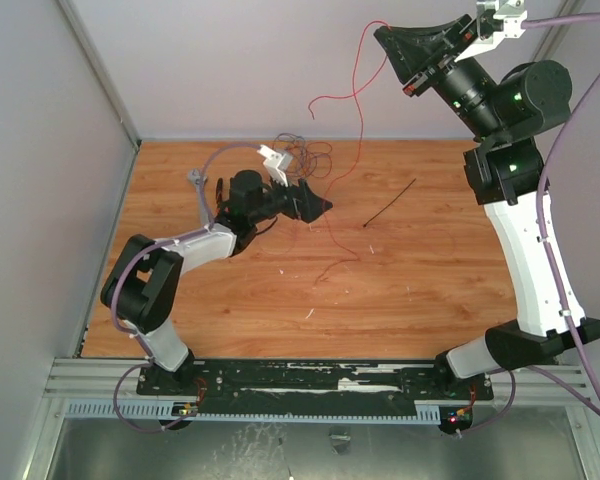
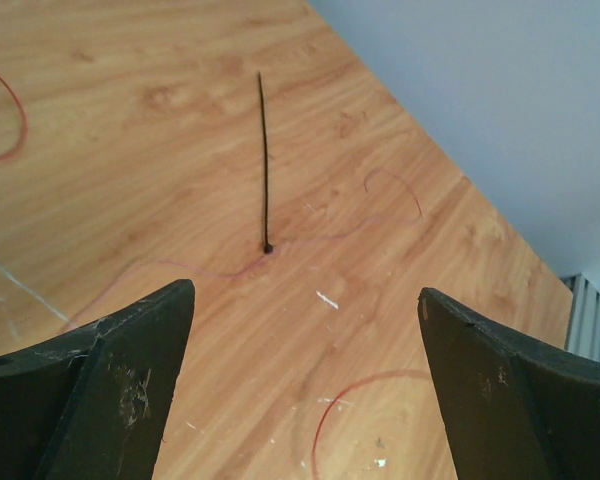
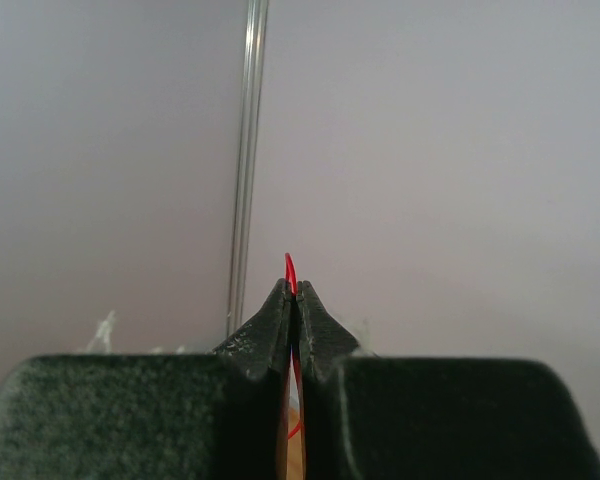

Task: Zip-tie the wires
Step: Place the cable at the center of the board.

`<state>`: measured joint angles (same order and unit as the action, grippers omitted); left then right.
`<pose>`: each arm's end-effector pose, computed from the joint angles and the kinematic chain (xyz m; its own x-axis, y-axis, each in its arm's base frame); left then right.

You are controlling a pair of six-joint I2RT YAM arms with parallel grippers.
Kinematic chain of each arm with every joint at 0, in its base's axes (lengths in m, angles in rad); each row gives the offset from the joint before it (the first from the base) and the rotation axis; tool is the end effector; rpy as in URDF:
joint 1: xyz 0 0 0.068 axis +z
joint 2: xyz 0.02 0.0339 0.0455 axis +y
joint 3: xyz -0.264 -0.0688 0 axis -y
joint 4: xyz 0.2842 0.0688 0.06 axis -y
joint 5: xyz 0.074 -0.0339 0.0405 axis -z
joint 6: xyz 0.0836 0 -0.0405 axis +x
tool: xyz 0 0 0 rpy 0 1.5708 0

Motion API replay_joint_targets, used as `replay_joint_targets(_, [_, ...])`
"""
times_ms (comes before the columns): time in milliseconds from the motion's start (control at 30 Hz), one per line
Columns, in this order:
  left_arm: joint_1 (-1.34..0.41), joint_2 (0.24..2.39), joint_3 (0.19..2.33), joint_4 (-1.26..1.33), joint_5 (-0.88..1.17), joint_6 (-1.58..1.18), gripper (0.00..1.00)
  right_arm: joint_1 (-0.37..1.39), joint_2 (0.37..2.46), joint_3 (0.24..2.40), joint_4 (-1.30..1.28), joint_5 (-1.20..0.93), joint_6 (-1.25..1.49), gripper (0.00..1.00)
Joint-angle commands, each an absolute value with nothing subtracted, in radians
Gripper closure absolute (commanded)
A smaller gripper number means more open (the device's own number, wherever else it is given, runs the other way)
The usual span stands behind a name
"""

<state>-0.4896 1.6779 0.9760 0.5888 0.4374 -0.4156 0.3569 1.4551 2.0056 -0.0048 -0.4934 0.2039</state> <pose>0.3829 -0.2442 0.2214 -0.4131 -0.1943 -0.8897 0.6893 0.5717 -0.4449 0.2921 0.1512 0.6522 0.3371 0.3160 -0.8868 -0.7713 0.6329 -0.0676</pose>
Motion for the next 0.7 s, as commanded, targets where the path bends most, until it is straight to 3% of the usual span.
replay_joint_targets(0, [-0.517,1.701,0.963,0.699,0.497,-0.445,0.02,0.351,1.44,2.037,0.014,-0.51,0.226,1.0])
replay_joint_targets(233, [-0.537,1.724,0.987,0.716,0.499,-0.458,0.02,0.351,1.432,2.02,0.018,-0.503,0.224,1.0])
replay_joint_targets(433, [-0.537,1.679,0.982,0.569,0.354,-0.364,0.02,0.351,1.413,1.995,0.01,-0.481,0.204,1.0])
replay_joint_targets(667, [-0.554,1.661,0.921,0.493,0.357,-0.328,0.02,0.351,1.409,1.996,0.02,-0.475,0.197,1.0])
